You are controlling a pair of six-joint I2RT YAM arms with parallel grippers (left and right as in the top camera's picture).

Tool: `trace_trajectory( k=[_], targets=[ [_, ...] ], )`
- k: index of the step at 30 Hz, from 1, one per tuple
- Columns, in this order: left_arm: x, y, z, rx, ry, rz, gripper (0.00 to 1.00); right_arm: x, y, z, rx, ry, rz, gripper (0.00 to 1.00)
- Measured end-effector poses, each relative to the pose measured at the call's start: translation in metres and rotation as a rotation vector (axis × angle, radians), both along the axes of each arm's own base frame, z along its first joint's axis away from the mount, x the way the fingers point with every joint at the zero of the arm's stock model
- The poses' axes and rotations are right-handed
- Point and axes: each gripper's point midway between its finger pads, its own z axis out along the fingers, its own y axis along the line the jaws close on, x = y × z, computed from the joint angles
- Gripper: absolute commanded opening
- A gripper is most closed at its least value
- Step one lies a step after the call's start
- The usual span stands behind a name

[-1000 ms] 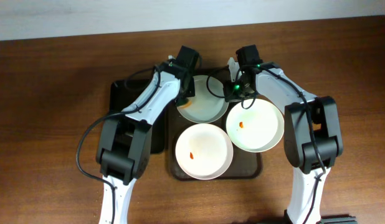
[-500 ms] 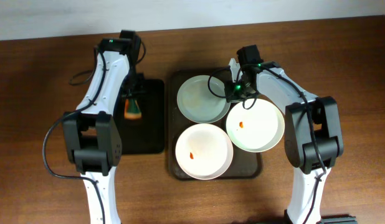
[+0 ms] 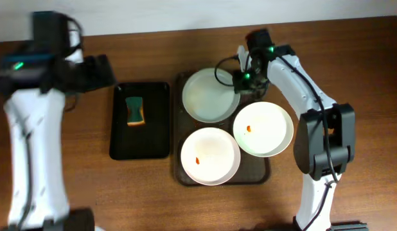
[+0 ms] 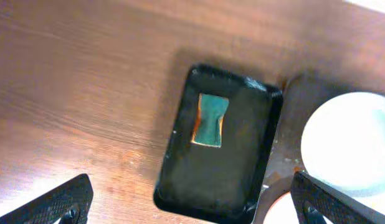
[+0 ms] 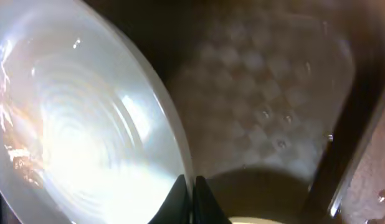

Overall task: Clean dirty plates on tray and stack at the side
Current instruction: 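Return the sponge to the black tray with the left gripper, then lift the cleaned plate with the right gripper and place it right of tray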

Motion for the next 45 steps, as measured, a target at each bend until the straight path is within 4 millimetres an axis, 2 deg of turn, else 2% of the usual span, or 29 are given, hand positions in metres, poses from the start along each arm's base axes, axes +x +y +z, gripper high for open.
trace_trajectory(
  k=[2, 3, 4, 6, 9, 14, 18, 22, 36, 39, 41, 42, 44, 45],
  targets=[
    [-0.011, 0.007, 0.017, 0.002, -0.043, 0.019, 1.00, 0.002, 0.017, 0.022, 0.001, -0.039, 0.045, 0.04],
    [-0.016, 0.009, 0.022, 0.003, -0.053, 0.026, 1.00, 0.004, 0.042, 0.041, 0.011, -0.091, 0.100, 0.04],
    [-0.017, 0.010, 0.024, 0.003, -0.058, 0.028, 1.00, 0.002, 0.062, 0.052, 0.018, -0.125, 0.146, 0.04],
    [-0.019, 0.010, 0.023, 0.002, -0.051, 0.029, 1.00, -0.007, 0.104, 0.063, 0.001, -0.189, 0.234, 0.04],
    [-0.022, 0.010, 0.021, 0.002, -0.035, 0.029, 1.00, -0.013, 0.141, 0.066, -0.141, -0.304, 0.290, 0.04],
    [-0.027, 0.010, 0.018, 0.001, -0.010, 0.029, 1.00, -0.016, 0.171, 0.094, -0.473, -0.571, 0.243, 0.04],
    [-0.029, 0.010, 0.017, 0.001, -0.002, 0.029, 1.00, -0.029, 0.180, 0.120, -0.665, -0.714, 0.187, 0.04],
    [-0.030, 0.010, 0.016, 0.001, 0.002, 0.029, 1.00, -0.042, 0.185, 0.139, -0.771, -0.801, 0.146, 0.04],
    [-0.030, 0.010, 0.016, 0.001, 0.002, 0.029, 1.00, -0.042, 0.181, 0.145, -0.818, -0.820, 0.133, 0.04],
    [-0.030, 0.010, 0.016, 0.001, 0.002, 0.029, 1.00, -0.039, 0.171, 0.137, -0.797, -0.776, 0.116, 0.04],
    [-0.030, 0.010, 0.016, 0.001, 0.002, 0.029, 1.00, -0.029, 0.140, 0.116, -0.697, -0.627, 0.081, 0.04],
    [-0.030, 0.010, 0.016, 0.001, 0.002, 0.029, 1.00, -0.022, 0.120, 0.108, -0.593, -0.529, 0.050, 0.04],
    [-0.030, 0.010, 0.016, 0.001, 0.002, 0.029, 1.00, -0.012, 0.076, 0.107, -0.410, -0.382, -0.032, 0.04],
    [-0.029, 0.010, 0.016, 0.001, 0.001, 0.029, 1.00, -0.007, 0.045, 0.111, -0.306, -0.307, -0.096, 0.04]
  ],
)
